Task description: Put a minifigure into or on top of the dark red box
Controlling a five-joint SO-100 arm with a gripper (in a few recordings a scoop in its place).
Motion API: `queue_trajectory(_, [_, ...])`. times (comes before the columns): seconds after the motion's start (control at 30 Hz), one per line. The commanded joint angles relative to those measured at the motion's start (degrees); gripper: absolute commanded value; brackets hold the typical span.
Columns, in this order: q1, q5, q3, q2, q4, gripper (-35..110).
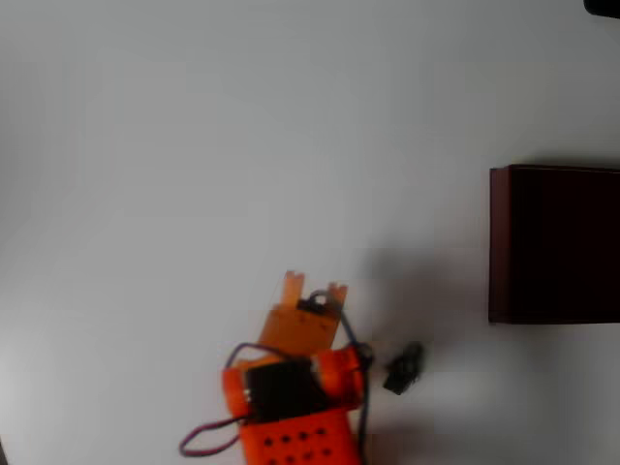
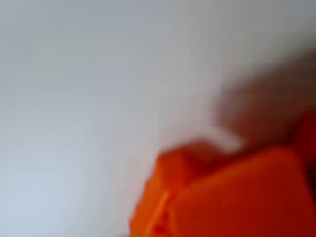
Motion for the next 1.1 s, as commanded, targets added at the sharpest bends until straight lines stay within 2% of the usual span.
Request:
queue_trajectory(0.0, [9.7, -13.8, -2.8, -0.1, -7.4, 7])
queue_trajectory(0.2, [18.8, -23.1, -6.8, -4.8, -12.9, 13])
queue_trajectory(0.5, [30.7, -28.2, 0.7, -7.5, -19.4, 20])
queue_trajectory(0.7, [33.2, -26.5, 0.8, -13.9, -19.5, 21])
queue_trajectory(1.07, [31.6, -20.4, 2.5, -16.9, -19.4, 20])
